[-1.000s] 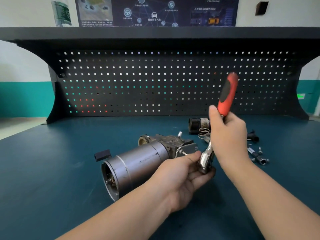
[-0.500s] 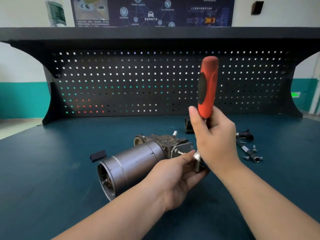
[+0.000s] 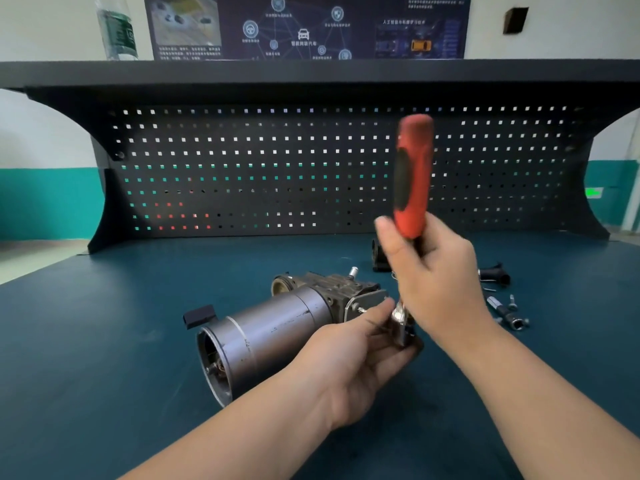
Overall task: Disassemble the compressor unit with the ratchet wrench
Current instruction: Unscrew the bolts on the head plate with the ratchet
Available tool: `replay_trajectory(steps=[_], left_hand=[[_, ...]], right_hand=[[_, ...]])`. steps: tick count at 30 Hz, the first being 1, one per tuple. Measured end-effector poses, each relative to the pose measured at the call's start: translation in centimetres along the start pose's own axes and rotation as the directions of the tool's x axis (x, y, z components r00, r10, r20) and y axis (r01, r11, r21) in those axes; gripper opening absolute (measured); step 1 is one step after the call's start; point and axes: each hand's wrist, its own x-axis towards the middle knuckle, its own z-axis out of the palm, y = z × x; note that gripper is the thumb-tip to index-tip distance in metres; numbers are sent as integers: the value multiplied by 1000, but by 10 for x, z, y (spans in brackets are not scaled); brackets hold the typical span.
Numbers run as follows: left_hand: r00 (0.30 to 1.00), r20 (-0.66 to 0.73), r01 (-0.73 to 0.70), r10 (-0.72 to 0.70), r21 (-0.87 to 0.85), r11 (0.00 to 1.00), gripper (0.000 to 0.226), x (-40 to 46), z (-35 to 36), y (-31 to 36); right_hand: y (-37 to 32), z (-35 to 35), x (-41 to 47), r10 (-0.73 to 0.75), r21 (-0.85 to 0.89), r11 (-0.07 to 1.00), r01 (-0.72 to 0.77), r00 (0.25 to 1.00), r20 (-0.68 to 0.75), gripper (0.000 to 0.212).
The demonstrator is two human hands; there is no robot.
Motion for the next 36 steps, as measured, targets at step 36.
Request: replay_trajectory(steps=[36], left_hand=[[1000,13,2,-2,22,1000,16,-2,0,-1]], right_hand=[[-4,2,-4,-67,-58,996,66,998,-14,36]])
